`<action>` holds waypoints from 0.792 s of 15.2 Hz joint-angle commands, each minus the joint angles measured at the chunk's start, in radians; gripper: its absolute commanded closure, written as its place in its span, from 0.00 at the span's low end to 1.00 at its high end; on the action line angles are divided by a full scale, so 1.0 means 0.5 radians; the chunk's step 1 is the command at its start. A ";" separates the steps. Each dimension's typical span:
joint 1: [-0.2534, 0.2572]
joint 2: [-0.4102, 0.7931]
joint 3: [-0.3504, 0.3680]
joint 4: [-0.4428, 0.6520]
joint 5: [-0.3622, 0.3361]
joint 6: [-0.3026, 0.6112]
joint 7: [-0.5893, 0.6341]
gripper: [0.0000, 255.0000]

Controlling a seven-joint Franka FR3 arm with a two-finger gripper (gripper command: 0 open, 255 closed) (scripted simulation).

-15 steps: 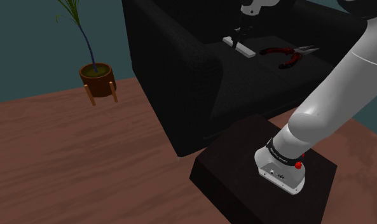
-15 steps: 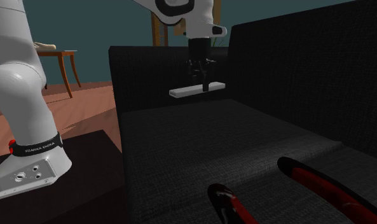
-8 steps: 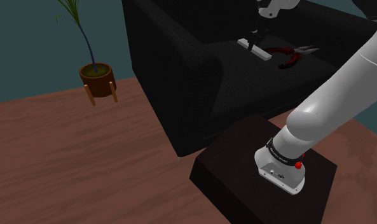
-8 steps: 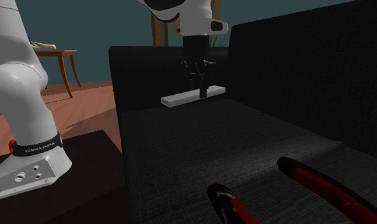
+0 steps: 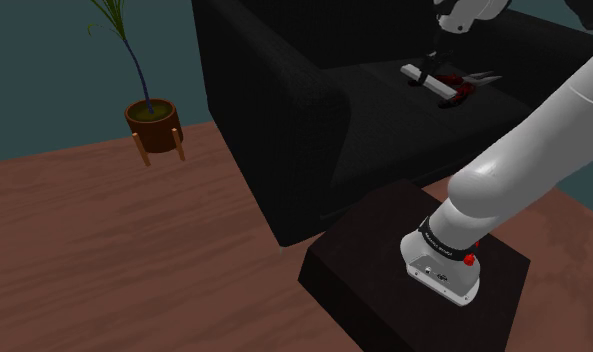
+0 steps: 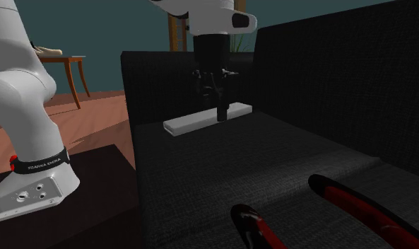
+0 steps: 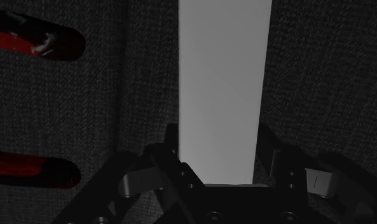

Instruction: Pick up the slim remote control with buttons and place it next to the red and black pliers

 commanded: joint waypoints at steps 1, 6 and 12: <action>-0.048 -0.015 -0.054 -0.017 -0.008 0.008 -0.102 1.00; -0.158 0.039 -0.195 0.042 0.028 0.001 -0.369 1.00; -0.190 0.104 -0.236 -0.006 0.073 0.102 -0.462 1.00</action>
